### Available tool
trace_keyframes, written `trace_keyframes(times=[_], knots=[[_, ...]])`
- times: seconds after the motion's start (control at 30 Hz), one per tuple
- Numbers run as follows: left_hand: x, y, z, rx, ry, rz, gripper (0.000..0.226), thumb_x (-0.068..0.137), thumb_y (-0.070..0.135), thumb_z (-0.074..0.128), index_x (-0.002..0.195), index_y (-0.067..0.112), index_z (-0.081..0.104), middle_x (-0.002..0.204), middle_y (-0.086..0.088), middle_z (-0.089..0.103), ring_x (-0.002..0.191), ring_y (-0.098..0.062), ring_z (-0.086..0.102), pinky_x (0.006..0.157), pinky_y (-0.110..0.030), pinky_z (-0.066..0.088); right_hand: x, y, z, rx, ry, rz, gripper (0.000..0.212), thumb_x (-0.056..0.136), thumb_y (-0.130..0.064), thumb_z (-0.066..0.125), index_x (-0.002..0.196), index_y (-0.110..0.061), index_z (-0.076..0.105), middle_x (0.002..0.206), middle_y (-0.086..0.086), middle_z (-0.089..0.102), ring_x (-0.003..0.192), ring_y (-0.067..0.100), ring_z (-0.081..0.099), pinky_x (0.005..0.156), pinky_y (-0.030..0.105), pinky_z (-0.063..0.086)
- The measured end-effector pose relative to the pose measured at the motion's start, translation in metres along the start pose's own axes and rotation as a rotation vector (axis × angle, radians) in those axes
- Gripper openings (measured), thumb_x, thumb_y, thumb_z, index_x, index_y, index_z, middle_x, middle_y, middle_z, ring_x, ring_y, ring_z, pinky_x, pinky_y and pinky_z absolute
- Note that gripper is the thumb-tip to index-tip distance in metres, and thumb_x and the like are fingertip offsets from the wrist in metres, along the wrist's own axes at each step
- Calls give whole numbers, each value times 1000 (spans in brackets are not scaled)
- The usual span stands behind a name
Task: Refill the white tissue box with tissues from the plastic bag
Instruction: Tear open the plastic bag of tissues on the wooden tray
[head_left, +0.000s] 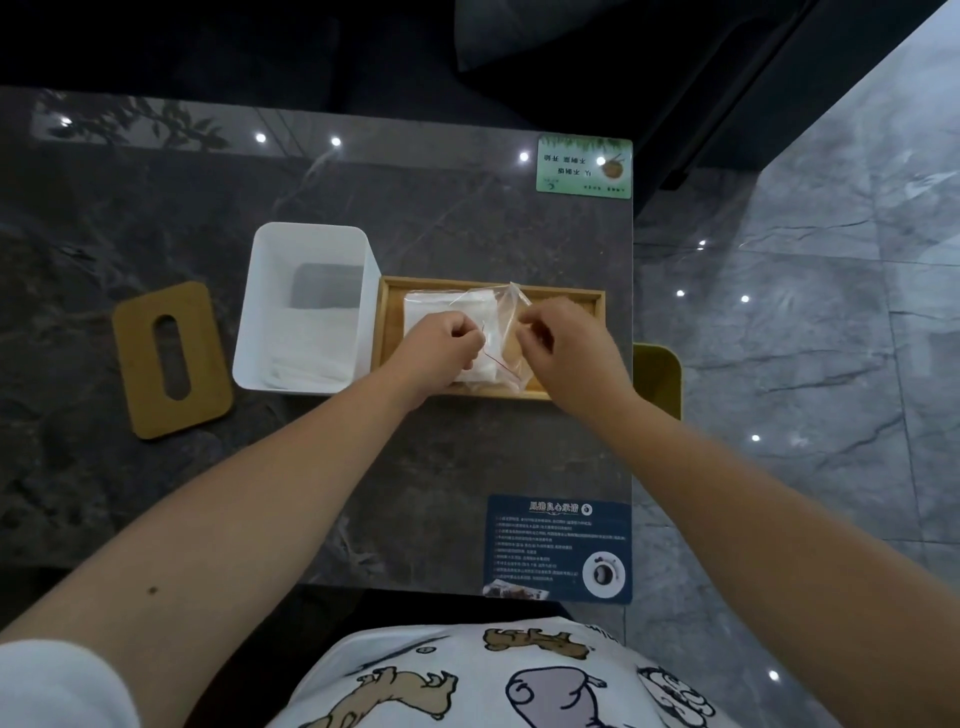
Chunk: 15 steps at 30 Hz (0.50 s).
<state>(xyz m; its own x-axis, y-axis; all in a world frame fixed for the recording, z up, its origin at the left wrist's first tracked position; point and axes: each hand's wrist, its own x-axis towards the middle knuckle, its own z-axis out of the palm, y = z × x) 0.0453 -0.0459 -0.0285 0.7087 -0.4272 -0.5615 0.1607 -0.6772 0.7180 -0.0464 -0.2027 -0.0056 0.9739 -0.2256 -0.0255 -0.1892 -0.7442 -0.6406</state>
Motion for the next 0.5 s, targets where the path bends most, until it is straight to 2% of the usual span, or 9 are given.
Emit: trace_keyframes(times=[0.07,0.13,0.23,0.33,0.37,0.5], knots=[[0,-1,1,3,5,4,15,95,32,53,84,29,63,84,3,66,79,-14,63,57,-19,45,6,-9,4,-70,-122,54,18,99,-17,53,107,-15,69,85,0,68,69,12,62,65,32,58],[-1,-2,1,-3,5,9,15,95,33,54,85,29,64,83,4,66,79,-14,64,59,-20,46,19,-10,8,-57,-313,291,24,100,-15,46,108,-14,69,92,7,71,76,16,65,74,38,60],[-2,0,1,-20,-4,38,15,95,34,55,85,28,65,82,5,66,78,-13,64,59,-19,46,34,-4,11,414,-448,717,21,100,-9,49,110,-10,67,105,13,71,90,19,70,86,38,60],[-5,5,1,-20,-16,80,15,96,36,54,85,30,64,83,5,66,78,-13,63,60,-20,46,43,-2,13,699,-352,803,14,98,-6,56,103,-6,70,101,15,73,80,14,74,69,25,62],[-5,6,0,-22,-18,89,15,96,36,54,86,29,63,84,5,66,79,-13,62,61,-21,47,44,-1,15,702,-317,801,14,97,-4,57,102,-6,70,99,14,74,76,13,75,65,23,61],[-6,4,-4,-23,-23,97,16,96,35,54,87,27,63,85,4,66,80,-14,62,65,-22,49,43,1,20,623,-204,726,19,96,-1,58,104,-13,71,95,7,73,78,13,74,66,22,61]])
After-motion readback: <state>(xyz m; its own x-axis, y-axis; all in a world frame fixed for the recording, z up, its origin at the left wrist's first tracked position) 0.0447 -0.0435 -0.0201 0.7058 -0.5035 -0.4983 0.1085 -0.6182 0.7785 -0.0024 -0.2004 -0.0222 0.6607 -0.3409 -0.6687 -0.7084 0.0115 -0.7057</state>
